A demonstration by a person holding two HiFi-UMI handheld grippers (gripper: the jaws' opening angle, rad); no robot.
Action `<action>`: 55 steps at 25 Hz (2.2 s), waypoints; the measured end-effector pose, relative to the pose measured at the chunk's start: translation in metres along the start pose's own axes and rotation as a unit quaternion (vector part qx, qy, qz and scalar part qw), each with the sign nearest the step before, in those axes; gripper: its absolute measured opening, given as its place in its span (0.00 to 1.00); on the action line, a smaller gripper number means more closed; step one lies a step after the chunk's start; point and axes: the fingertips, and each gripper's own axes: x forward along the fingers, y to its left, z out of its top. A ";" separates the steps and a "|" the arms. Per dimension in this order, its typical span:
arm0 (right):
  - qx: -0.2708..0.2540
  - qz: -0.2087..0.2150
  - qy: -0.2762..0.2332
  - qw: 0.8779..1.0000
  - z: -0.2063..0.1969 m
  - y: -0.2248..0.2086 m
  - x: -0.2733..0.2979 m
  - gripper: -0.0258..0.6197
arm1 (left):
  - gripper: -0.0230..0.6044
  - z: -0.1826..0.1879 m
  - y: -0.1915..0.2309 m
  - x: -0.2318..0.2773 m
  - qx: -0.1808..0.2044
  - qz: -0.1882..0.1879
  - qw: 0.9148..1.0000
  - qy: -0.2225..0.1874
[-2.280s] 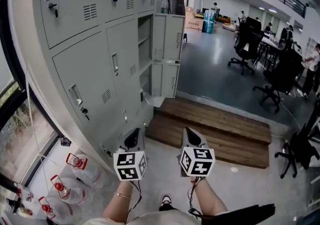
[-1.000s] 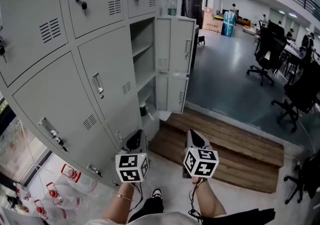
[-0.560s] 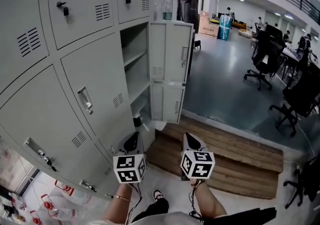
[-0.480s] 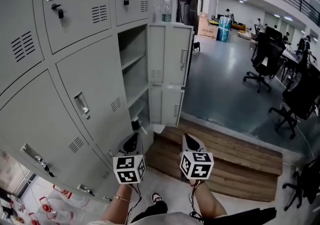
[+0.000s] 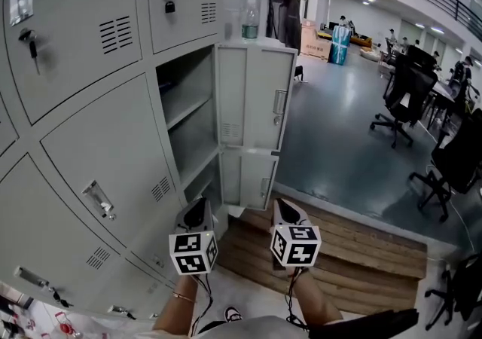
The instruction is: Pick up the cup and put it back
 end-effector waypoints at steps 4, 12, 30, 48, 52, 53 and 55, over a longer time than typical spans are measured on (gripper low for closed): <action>-0.003 0.006 0.003 1.000 0.007 -0.008 0.035 0.03 | 0.05 -0.001 0.009 0.031 -0.003 0.007 1.000 0.004; 0.012 0.029 0.030 0.999 -0.005 -0.013 0.088 0.03 | 0.05 -0.019 0.029 0.062 -0.012 0.037 0.999 0.028; -0.023 0.203 0.063 0.977 0.012 0.009 0.180 0.03 | 0.05 -0.023 0.055 0.060 -0.032 0.226 0.973 0.025; -0.058 0.247 0.096 0.963 -0.032 0.041 0.200 0.03 | 0.05 -0.070 0.078 0.050 -0.051 0.268 0.961 0.053; -0.049 0.252 0.106 0.961 -0.054 0.040 0.203 0.03 | 0.05 -0.088 0.080 0.056 -0.059 0.270 0.959 0.064; -0.047 0.253 0.110 0.960 -0.061 0.039 0.203 0.03 | 0.05 -0.092 0.081 0.057 -0.061 0.270 0.959 0.065; -0.047 0.254 0.120 0.959 -0.076 0.038 0.203 0.03 | 0.05 -0.101 0.081 0.060 -0.064 0.270 0.958 0.069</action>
